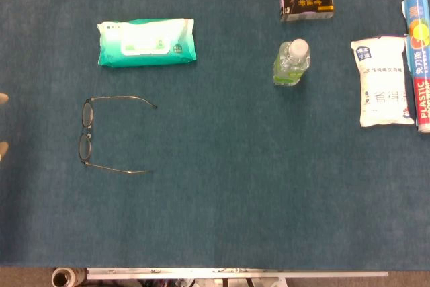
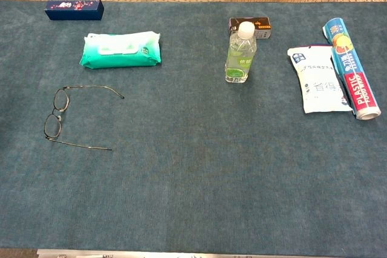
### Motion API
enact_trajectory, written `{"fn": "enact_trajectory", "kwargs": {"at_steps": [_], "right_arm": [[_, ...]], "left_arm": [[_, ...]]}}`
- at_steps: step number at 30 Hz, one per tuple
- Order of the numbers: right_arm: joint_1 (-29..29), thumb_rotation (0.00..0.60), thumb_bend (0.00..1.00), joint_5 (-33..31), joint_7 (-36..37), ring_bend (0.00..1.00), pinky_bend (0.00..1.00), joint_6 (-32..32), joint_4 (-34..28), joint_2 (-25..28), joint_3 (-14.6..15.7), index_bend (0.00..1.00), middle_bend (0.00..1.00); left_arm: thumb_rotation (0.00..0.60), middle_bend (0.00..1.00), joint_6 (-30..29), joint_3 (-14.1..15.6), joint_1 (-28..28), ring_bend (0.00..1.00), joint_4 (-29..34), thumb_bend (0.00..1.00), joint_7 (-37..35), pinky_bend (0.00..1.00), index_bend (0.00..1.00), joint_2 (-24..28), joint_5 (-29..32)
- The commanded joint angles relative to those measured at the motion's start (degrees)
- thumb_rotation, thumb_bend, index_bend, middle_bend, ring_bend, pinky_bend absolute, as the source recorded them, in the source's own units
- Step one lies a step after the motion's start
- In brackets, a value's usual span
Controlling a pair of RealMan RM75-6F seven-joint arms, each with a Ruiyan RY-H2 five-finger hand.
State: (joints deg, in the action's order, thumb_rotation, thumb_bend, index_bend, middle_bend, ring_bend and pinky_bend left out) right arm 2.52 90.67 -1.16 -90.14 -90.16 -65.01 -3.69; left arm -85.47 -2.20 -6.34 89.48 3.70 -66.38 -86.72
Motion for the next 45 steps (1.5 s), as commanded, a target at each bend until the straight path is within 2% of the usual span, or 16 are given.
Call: {"fn": "enact_trajectory", "kwargs": {"at_steps": [1,15,19,25,29,31,34,39,45], "right_arm": [[0.3,0.600,0.00,0.2,-0.1,0.17,0.33,0.3,0.1,-0.1,0.1,0.12,0.18],[1.4,0.600,0.00,-0.4,-0.3,0.17,0.33,2.1,0.0,-0.5,-0.1,0.12,0.18],[0.7,0.600,0.01,1.2,0.1,0.17,0.33,-0.2,-0.6,-0.2,0.1,0.12,0.18],[-0.3,0.600,0.01,1.5,1.8,0.17,0.33,-3.3,-1.2,0.8,-0.6,0.12,0.19],[-0.8,0.600,0.01,1.9,2.9,0.17,0.33,-4.6,-1.4,1.4,-0.7,0.13,0.19],[-0.9,0.600,0.01,1.8,3.2,0.17,0.33,-4.9,-1.4,1.6,-0.9,0.13,0.20],[-0.9,0.600,0.01,1.3,3.3,0.17,0.33,-4.5,-1.5,1.7,-1.1,0.14,0.20],[-0.7,0.600,0.01,0.6,3.0,0.17,0.33,-3.7,-1.7,1.8,-1.2,0.14,0.20],[-0.6,0.600,0.01,0.0,2.9,0.17,0.33,-3.4,-1.7,1.8,-1.4,0.14,0.20]], "left_arm": [[0.600,0.20,-0.2,0.1,0.2,0.20,0.0,0.00,0.1,0.36,0.31,0.1,0.1],[0.600,0.21,-1.4,0.6,1.1,0.20,0.7,0.00,-0.3,0.36,0.32,0.5,-0.8],[0.600,0.21,-2.0,1.6,0.9,0.20,1.4,0.00,-2.9,0.36,0.32,0.8,-3.9],[0.600,0.21,0.1,5.4,-0.9,0.20,3.5,0.00,-11.7,0.32,0.33,2.4,-11.1],[0.600,0.17,2.9,7.3,-3.4,0.16,4.6,0.00,-11.3,0.25,0.25,3.4,-16.0],[0.600,0.07,4.9,7.6,-5.0,0.04,5.6,0.00,-9.8,0.17,0.16,3.9,-17.7],[0.600,0.00,6.6,7.0,-7.0,0.00,6.7,0.00,-8.6,0.10,0.06,3.4,-18.7],[0.600,0.00,8.0,4.8,-10.1,0.00,6.3,0.00,-7.2,0.08,0.03,0.5,-19.6],[0.600,0.00,11.8,3.8,-13.3,0.00,4.9,0.00,-4.6,0.07,0.03,-2.2,-19.1]]}}
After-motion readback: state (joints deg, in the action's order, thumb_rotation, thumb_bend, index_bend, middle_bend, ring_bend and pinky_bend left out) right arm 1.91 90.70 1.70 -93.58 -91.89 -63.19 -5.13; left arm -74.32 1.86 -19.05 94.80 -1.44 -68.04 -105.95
